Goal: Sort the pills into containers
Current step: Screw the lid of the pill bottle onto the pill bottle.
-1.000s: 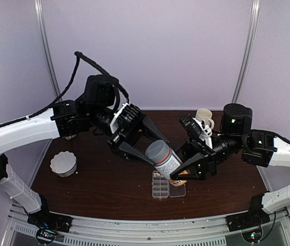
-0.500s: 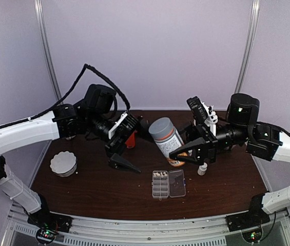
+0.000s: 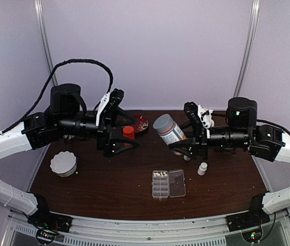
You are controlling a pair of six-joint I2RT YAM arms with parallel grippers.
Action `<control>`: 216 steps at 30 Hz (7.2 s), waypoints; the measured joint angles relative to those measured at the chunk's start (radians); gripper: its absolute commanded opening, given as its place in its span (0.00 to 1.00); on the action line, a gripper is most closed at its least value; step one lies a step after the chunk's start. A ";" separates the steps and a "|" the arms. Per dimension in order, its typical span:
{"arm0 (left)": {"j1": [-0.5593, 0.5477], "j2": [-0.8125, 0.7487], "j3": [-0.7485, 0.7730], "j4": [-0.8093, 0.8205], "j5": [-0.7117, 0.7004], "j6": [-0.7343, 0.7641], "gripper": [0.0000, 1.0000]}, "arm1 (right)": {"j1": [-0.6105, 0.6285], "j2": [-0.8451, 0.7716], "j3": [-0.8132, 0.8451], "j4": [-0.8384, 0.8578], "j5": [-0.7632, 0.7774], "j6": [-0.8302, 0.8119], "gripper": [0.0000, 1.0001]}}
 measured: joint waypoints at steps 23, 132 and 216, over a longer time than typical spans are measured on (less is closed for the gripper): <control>0.006 -0.076 0.013 -0.189 -0.370 -1.017 0.92 | 0.128 0.092 -0.016 0.105 0.523 -0.400 0.00; -0.070 0.167 0.238 -0.381 0.113 0.941 0.00 | -0.019 0.260 0.223 -0.272 -0.410 -0.093 0.00; -0.114 -0.039 -0.109 0.052 -0.331 -1.508 0.68 | 0.071 0.301 0.340 -0.389 0.091 -0.372 0.00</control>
